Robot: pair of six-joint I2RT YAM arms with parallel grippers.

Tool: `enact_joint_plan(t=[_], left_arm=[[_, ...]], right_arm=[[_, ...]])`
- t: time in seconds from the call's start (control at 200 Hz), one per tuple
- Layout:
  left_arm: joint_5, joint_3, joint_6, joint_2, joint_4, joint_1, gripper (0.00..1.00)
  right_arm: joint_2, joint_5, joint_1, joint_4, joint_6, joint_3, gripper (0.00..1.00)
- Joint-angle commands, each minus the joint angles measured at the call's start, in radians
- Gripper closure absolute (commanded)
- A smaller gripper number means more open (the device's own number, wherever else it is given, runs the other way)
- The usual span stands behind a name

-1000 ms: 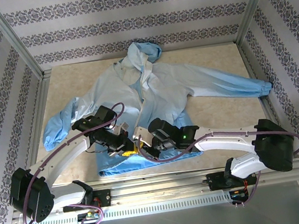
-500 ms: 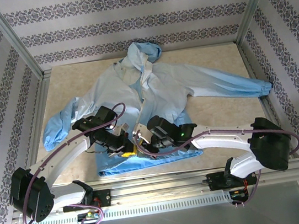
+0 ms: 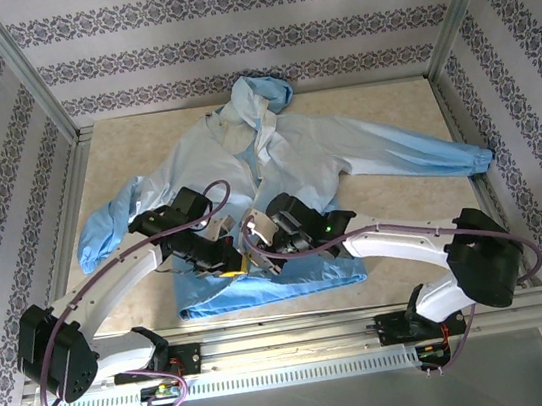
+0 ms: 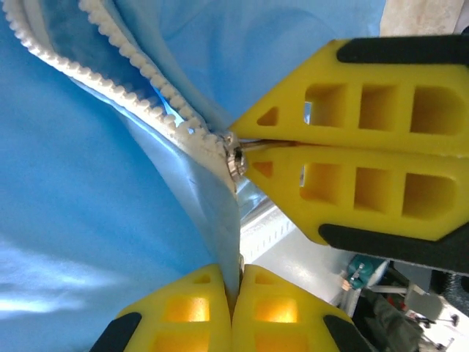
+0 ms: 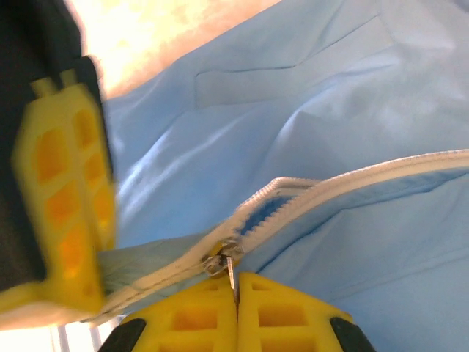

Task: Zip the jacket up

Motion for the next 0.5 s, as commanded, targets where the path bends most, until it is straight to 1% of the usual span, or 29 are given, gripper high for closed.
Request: enact_joint_plan(t=[0.0,0.055,0.07,0.115,0.16,0.205,0.26,0.295,0.42,0.46,0.495], left_arm=[[0.02,0.015,0.052,-0.032,-0.216,-0.031,1.0],[-0.013,0.014,0.034,-0.044,-0.167,-0.03,1.0],[-0.019,0.013,0.029,-0.045,-0.149,-0.03,0.98],[-0.042,0.005,0.013,-0.052,-0.1,-0.028,0.88],[-0.061,-0.003,0.0,-0.058,-0.055,-0.026,0.82],[-0.088,-0.009,-0.014,-0.067,-0.019,-0.024,0.71],[-0.119,-0.018,-0.029,-0.088,0.02,-0.023,0.64],[-0.143,-0.019,-0.037,-0.105,0.038,-0.021,0.57],[-0.247,-0.036,-0.066,-0.183,0.068,-0.019,0.48],[-0.282,-0.046,-0.074,-0.204,0.067,-0.019,0.47],[-0.291,-0.058,-0.082,-0.219,0.073,-0.02,0.46]], right_arm=[[0.019,0.114,-0.08,0.051,-0.007,0.056,1.0],[0.021,0.057,-0.077,0.069,-0.003,0.061,1.0],[0.023,0.042,-0.074,0.072,-0.003,0.062,1.0],[0.031,0.001,-0.064,0.075,-0.007,0.062,1.0],[0.037,-0.023,-0.046,0.064,-0.018,0.063,1.0],[0.039,-0.037,-0.03,0.05,-0.024,0.06,1.0],[0.042,-0.051,-0.017,0.04,-0.019,0.054,1.0],[0.04,-0.066,-0.013,0.041,-0.012,0.047,1.0],[0.029,-0.082,-0.004,0.054,0.01,0.035,1.0],[0.028,-0.082,-0.001,0.054,0.017,0.036,1.0],[0.026,-0.081,0.001,0.053,0.021,0.037,1.0]])
